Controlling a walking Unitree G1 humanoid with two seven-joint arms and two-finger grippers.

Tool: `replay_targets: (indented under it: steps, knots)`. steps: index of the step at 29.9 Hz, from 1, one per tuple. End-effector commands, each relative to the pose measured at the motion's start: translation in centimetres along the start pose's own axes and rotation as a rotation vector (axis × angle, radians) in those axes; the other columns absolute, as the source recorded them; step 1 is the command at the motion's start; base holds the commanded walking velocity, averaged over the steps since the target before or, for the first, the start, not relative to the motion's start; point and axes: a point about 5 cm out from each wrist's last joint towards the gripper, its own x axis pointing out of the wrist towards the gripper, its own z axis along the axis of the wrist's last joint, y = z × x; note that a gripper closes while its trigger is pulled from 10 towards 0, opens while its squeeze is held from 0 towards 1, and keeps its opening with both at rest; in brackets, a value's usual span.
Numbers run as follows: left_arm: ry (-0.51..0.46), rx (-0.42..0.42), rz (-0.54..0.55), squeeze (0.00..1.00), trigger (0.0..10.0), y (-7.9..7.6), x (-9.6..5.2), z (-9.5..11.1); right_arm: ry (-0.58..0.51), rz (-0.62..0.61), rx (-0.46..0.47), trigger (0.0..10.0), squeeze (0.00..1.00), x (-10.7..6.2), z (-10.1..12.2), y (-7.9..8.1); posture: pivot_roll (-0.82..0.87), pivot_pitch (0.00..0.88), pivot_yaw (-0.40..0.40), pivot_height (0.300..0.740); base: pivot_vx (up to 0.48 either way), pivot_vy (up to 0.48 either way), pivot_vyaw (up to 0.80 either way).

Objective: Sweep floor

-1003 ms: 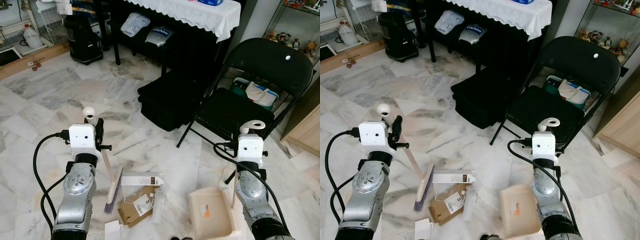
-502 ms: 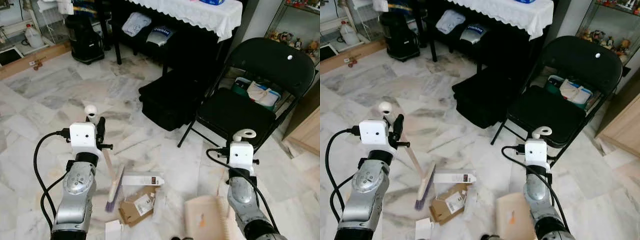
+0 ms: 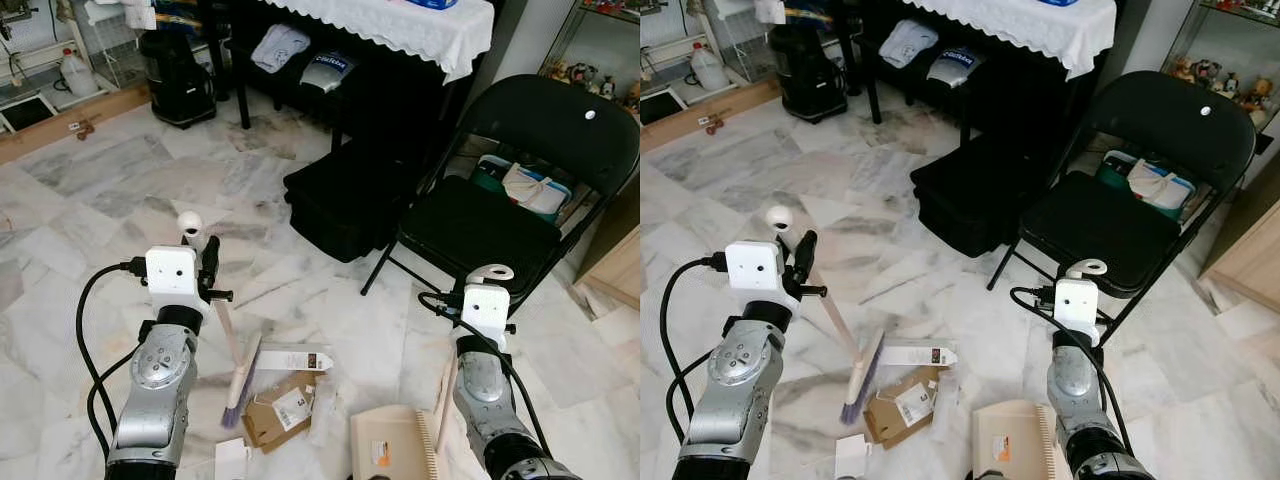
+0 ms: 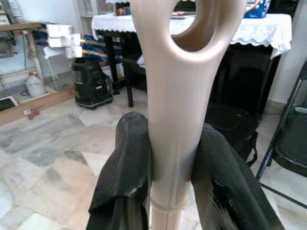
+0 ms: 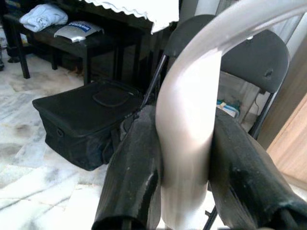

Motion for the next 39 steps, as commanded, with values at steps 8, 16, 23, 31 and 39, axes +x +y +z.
replay_targets:
  steps: [8, 16, 23, 31, 39]
  knots:
    - [-0.041, -0.030, -0.065, 0.00, 10.0, -1.0, 0.0, 1.1, -0.028, -0.049, 0.015, 10.0, 0.00, 0.6, 0.7, -0.7, 0.14, 0.147, -0.030, 0.740, 0.000, 0.000, 0.00]
    - [-0.045, -0.030, -0.066, 0.00, 10.0, -1.0, 0.1, 1.2, -0.080, -0.170, 0.037, 10.0, 0.00, 1.5, 1.9, -2.1, 0.14, 0.148, -0.032, 0.740, 0.000, 0.000, 0.00]
    - [-0.040, -0.036, -0.080, 0.00, 10.0, -1.0, 0.1, 1.2, -0.015, -0.184, 0.185, 10.0, 0.00, 1.3, 1.6, -1.6, 0.14, 0.144, -0.037, 0.740, 0.000, 0.000, 0.00]
    - [-0.042, -0.046, -0.091, 0.00, 10.0, -1.3, 0.3, 1.2, 0.025, -0.185, 0.227, 10.0, 0.00, 0.4, 0.6, -1.4, 0.13, 0.140, -0.043, 0.740, 0.000, 0.000, 0.00]
    - [-0.034, -0.053, -0.106, 0.00, 10.0, -1.4, 0.3, 1.1, 0.144, -0.130, 0.284, 10.0, 0.00, 0.5, -0.3, -1.0, 0.12, 0.133, -0.051, 0.740, 0.000, 0.000, 0.00]
